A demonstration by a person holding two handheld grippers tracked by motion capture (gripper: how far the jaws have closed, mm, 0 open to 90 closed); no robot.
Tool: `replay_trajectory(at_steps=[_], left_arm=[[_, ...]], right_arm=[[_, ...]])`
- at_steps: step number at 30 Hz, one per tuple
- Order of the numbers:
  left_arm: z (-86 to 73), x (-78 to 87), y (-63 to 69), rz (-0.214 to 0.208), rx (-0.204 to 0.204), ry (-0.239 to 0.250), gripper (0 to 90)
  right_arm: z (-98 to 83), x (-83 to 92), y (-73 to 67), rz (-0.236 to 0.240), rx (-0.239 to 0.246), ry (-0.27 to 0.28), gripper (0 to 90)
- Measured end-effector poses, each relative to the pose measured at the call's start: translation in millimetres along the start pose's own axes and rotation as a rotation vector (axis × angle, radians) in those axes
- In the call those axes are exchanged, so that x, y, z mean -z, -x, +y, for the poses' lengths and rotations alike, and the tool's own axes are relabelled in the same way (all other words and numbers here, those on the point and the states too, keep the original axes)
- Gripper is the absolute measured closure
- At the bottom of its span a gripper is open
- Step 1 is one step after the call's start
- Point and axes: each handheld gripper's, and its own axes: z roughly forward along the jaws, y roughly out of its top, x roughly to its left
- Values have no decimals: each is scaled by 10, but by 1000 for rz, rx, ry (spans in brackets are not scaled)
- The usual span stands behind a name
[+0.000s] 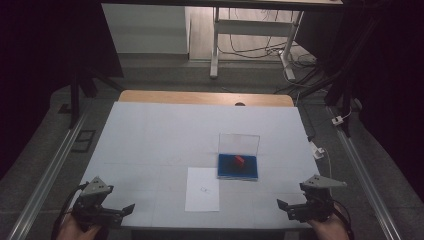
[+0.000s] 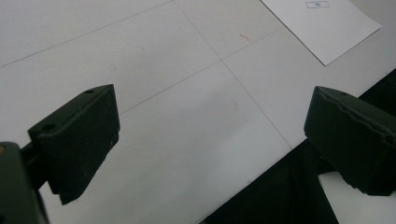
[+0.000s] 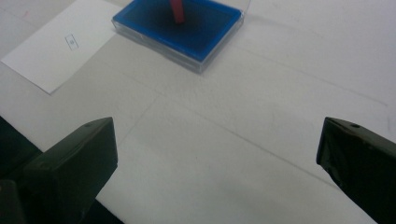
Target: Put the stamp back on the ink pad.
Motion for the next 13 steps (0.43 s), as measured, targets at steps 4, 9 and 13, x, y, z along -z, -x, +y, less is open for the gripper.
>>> replay_trajectory(at_steps=[4, 9, 13], left_arm=[[-2, -1, -2, 2, -1, -2, 42], [-3, -6, -1, 4, 0, -5, 42], [7, -7, 0, 1, 1, -5, 42]], right_arm=[[-53, 12, -1, -1, -12, -26, 0], [-84, 48, -6, -4, -19, -34, 0], [-94, 56, 0, -6, -20, -36, 0]])
